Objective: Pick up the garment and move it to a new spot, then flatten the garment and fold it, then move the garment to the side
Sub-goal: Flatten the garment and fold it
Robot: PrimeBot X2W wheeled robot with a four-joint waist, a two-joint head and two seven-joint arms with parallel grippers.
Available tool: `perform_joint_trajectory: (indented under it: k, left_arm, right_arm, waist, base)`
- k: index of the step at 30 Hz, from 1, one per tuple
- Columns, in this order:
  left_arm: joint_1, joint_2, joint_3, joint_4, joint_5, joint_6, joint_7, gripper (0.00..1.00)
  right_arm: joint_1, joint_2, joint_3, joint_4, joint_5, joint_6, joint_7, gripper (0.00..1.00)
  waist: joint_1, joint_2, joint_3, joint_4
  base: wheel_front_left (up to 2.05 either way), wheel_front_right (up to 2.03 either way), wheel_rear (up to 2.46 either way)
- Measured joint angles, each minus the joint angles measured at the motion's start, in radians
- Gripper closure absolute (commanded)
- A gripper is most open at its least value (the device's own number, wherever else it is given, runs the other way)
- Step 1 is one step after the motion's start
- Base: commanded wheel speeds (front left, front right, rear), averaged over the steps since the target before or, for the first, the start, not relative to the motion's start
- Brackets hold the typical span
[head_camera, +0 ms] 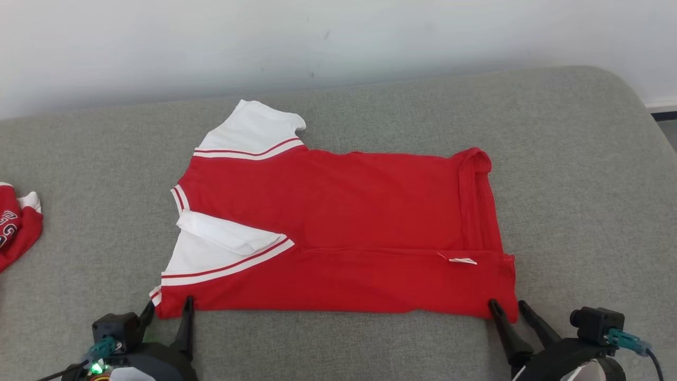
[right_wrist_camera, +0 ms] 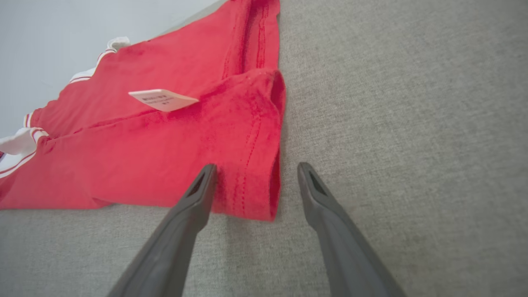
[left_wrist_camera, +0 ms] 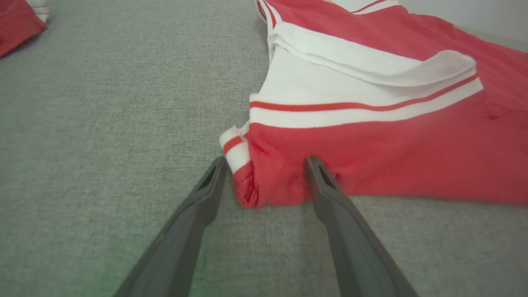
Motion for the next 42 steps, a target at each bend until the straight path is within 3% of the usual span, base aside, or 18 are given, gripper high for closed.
perform_joint_trajectory:
  k: [2,3,4,5,6,7,17,30,36,37,38,39,42]
  left_arm:
    - [-0.012,-0.009,0.002,0.017,-0.007,-0.002,-0.001,0.0]
    - [-0.017,-0.011,0.002,0.025,-0.008,-0.007,-0.004,0.0]
    - [-0.022,-0.013,0.001,0.034,-0.008,-0.009,-0.004,0.2]
    - [-0.027,-0.017,0.001,0.039,-0.008,-0.011,-0.004,0.59]
    - [-0.031,-0.021,0.001,0.045,-0.01,-0.017,-0.006,0.91]
    - [-0.033,-0.025,-0.001,0.049,-0.01,-0.019,-0.008,1.0]
    - [0.038,-0.05,0.016,-0.007,-0.014,-0.038,-0.012,1.0]
    - [0.318,-0.118,0.025,-0.244,-0.014,0.033,-0.013,1.0]
    - [0.388,-0.109,0.024,-0.291,-0.024,0.054,0.0,1.0]
    - [0.39,-0.106,0.023,-0.293,-0.024,0.056,0.001,0.84]
    - [0.391,-0.103,0.022,-0.295,-0.024,0.06,0.007,0.44]
    - [0.392,-0.102,0.021,-0.298,-0.024,0.062,0.012,0.02]
    - [0.404,-0.101,0.028,-0.318,-0.024,0.071,0.01,0.0]
  right_arm:
    - [-0.013,0.009,0.011,0.027,0.0,0.0,-0.002,0.0]
    - [-0.02,0.014,0.017,0.037,0.0,0.0,-0.006,0.18]
    - [-0.026,0.016,0.023,0.046,0.001,0.0,-0.009,0.74]
    - [-0.033,0.017,0.03,0.053,0.002,0.0,-0.012,1.0]
    - [-0.039,0.017,0.035,0.06,0.006,0.0,-0.017,1.0]
    - [-0.042,0.018,0.041,0.066,0.01,0.0,-0.019,1.0]
    - [-0.026,-0.031,0.041,0.073,0.051,0.0,-0.08,1.0]
    - [0.129,-0.111,0.009,0.035,0.098,0.0,-0.042,1.0]
    - [0.188,-0.118,-0.014,0.017,0.106,0.0,-0.002,1.0]
    - [0.192,-0.116,-0.015,0.016,0.105,0.0,0.002,0.77]
    - [0.193,-0.113,-0.018,0.014,0.102,0.0,0.006,0.49]
    - [0.196,-0.111,-0.021,0.012,0.095,0.0,0.007,0.0]
    - [0.201,-0.101,-0.023,-0.018,0.092,0.0,0.008,0.0]
  waist:
    - [0.0,0.0,0.006,0.001]
    - [0.0,0.0,0.009,0.002]
    - [-0.0001,0.0,0.01,0.003]
    - [-0.0001,0.0,0.011,0.004]
    - [0.0,0.0,0.011,0.004]
    - [0.0,0.0,0.009,0.005]
    - [0.0,0.0001,-0.046,0.016]
    - [-0.0001,0.0,-0.13,0.075]
    - [-0.0001,0.0001,-0.148,0.106]
    - [-0.0001,0.0,-0.151,0.109]
    - [-0.0001,0.0,-0.153,0.111]
    - [-0.0001,0.0001,-0.155,0.113]
    - [-0.0001,0.0,-0.161,0.113]
  base:
    - [0.0,0.0,0.0]
    - [0.0,0.0,0.0]
    - [0.0,0.0,0.0]
    - [0.0,0.0,0.0]
    - [0.0,0.0,0.0]
    - [0.0,0.0,0.0]
    - [0.0,0.0,0.0]
    - [0.0,0.0,0.0]
    - [0.0,0.0,0.0]
    - [0.0,0.0,0.0]
    - [0.0,0.0,0.0]
    - [0.0,0.0,0.0]
    - [0.0,0.0,0.0]
